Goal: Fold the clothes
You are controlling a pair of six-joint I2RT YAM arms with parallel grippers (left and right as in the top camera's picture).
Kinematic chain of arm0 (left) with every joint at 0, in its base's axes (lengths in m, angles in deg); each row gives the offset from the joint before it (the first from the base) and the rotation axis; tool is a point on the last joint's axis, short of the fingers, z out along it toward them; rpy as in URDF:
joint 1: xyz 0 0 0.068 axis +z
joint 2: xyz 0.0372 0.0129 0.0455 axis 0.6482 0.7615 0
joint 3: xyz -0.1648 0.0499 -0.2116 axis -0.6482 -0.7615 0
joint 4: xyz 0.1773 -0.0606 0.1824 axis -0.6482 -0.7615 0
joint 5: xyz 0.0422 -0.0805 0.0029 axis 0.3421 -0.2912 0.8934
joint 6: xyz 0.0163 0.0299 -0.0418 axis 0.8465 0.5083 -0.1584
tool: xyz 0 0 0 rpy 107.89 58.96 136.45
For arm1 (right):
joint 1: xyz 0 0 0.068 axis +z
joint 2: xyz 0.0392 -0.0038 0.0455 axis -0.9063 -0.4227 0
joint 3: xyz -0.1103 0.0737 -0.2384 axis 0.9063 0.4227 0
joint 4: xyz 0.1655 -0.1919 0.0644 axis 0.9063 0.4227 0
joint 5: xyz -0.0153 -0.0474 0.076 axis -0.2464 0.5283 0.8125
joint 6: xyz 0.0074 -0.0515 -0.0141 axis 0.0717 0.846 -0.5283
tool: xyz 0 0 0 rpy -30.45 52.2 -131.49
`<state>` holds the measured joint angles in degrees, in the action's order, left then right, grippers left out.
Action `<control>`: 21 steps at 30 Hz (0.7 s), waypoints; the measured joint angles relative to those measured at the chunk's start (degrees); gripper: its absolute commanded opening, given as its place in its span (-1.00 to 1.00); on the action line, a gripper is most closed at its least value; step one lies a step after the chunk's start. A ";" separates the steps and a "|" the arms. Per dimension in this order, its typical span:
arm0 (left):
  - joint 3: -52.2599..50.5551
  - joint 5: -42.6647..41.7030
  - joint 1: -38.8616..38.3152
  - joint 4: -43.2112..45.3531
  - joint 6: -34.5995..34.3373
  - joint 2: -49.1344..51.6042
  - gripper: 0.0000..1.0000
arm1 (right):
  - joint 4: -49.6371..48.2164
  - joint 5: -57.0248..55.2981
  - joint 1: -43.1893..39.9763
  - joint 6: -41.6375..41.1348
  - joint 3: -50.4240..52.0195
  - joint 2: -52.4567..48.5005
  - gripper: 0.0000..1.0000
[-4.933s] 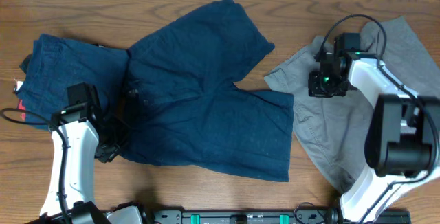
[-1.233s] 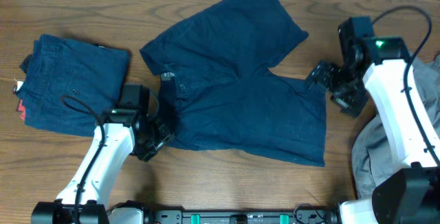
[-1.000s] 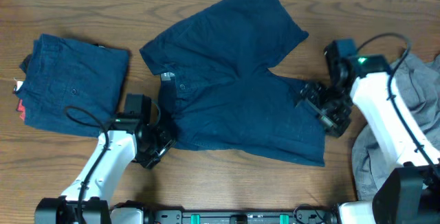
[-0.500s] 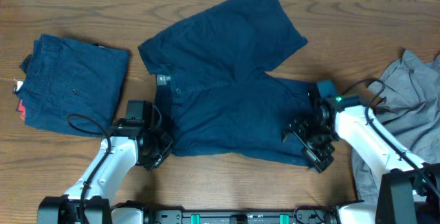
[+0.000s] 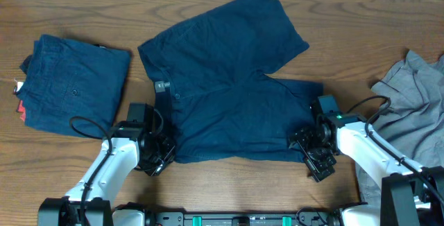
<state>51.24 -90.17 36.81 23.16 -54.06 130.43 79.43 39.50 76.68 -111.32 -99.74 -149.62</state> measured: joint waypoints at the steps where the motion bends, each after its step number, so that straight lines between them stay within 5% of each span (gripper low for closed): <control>1: 0.00 -0.11 0.00 -0.13 0.15 0.00 -0.88 | -0.28 -0.39 -0.02 -0.55 0.00 0.09 0.74; 10: 0.00 -1.07 0.00 -2.99 2.69 -0.42 -0.89 | -1.27 -5.44 -0.09 -2.51 -0.20 0.92 0.17; 15: 0.35 0.26 0.00 -7.80 5.40 -3.32 -0.88 | -1.68 -8.94 -2.08 -0.61 -0.39 1.14 -0.47; 17: 0.52 0.61 0.00 -8.59 6.29 -4.70 -0.88 | -2.16 -10.27 -2.49 0.11 -0.48 1.16 -0.98; 21: 0.87 0.72 0.00 -9.51 7.43 -6.29 -0.88 | -2.91 -11.76 -2.84 0.46 -0.55 1.22 -0.98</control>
<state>52.12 -89.44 36.81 13.65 -46.62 124.13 76.53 27.74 73.83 -110.86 -100.29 -148.39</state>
